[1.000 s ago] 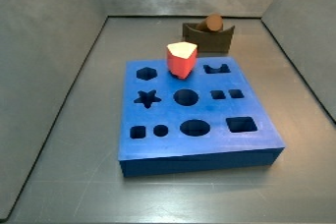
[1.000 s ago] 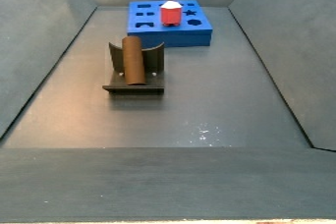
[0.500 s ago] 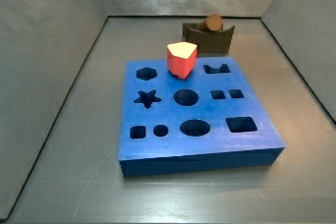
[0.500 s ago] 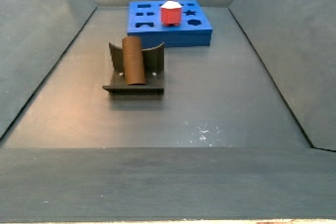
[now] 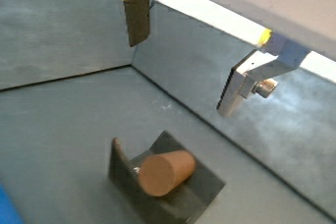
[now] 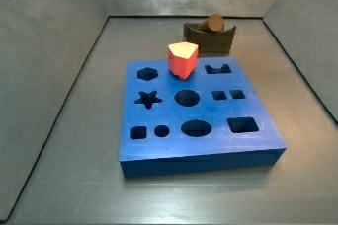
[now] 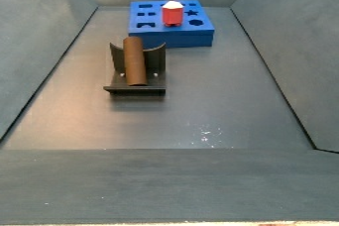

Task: Pick up the round object. Move up. Place the round object on the fixture. Regrasp the round object. Move to above the board. Insert the round object.
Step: Regrasp the round object.

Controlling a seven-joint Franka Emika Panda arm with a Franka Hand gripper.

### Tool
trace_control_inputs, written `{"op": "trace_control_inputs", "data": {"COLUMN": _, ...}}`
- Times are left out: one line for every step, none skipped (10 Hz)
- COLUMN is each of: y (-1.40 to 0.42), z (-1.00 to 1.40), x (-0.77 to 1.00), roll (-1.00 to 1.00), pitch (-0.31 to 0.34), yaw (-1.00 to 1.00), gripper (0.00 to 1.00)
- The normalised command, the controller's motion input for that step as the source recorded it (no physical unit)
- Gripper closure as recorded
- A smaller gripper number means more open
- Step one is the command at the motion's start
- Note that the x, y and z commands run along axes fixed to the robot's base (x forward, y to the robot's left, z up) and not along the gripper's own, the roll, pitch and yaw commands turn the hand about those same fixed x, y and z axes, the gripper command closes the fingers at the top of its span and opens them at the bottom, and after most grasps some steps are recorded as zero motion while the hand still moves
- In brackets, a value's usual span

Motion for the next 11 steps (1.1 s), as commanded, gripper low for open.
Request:
{"op": "trace_control_inputs", "data": {"y": -0.03, "z": -0.01, "x": 0.03, "roll": 1.0, "pitch": 0.007, "yaw": 0.02, "gripper": 0.0}}
{"op": "trace_control_inputs", "data": {"y": -0.03, "z": -0.01, "x": 0.04, "roll": 1.0, "pitch": 0.018, "yaw": 0.03, "gripper": 0.0}}
{"op": "trace_control_inputs", "data": {"y": -0.02, "z": -0.01, "x": 0.04, "roll": 1.0, "pitch": 0.028, "yaw": 0.03, "gripper": 0.0}}
{"op": "trace_control_inputs", "data": {"y": -0.03, "z": -0.01, "x": 0.04, "roll": 1.0, "pitch": 0.046, "yaw": 0.04, "gripper": 0.0}}
{"op": "trace_control_inputs", "data": {"y": -0.03, "z": -0.01, "x": 0.05, "roll": 1.0, "pitch": 0.053, "yaw": 0.04, "gripper": 0.0}}
{"op": "trace_control_inputs", "data": {"y": -0.03, "z": -0.02, "x": 0.06, "roll": 1.0, "pitch": 0.082, "yaw": 0.05, "gripper": 0.0}}
{"op": "trace_control_inputs", "data": {"y": -0.04, "z": -0.02, "x": 0.07, "roll": 1.0, "pitch": 0.096, "yaw": 0.06, "gripper": 0.0}}
{"op": "trace_control_inputs", "data": {"y": -0.04, "z": -0.02, "x": 0.08, "roll": 1.0, "pitch": 0.13, "yaw": 0.07, "gripper": 0.0}}
{"op": "trace_control_inputs", "data": {"y": -0.04, "z": -0.02, "x": 0.08, "roll": 1.0, "pitch": 0.152, "yaw": 0.08, "gripper": 0.0}}
{"op": "trace_control_inputs", "data": {"y": -0.05, "z": -0.02, "x": 0.09, "roll": 1.0, "pitch": 0.209, "yaw": 0.12, "gripper": 0.0}}
{"op": "trace_control_inputs", "data": {"y": -0.05, "z": -0.02, "x": 0.09, "roll": 1.0, "pitch": 0.237, "yaw": 0.15, "gripper": 0.0}}
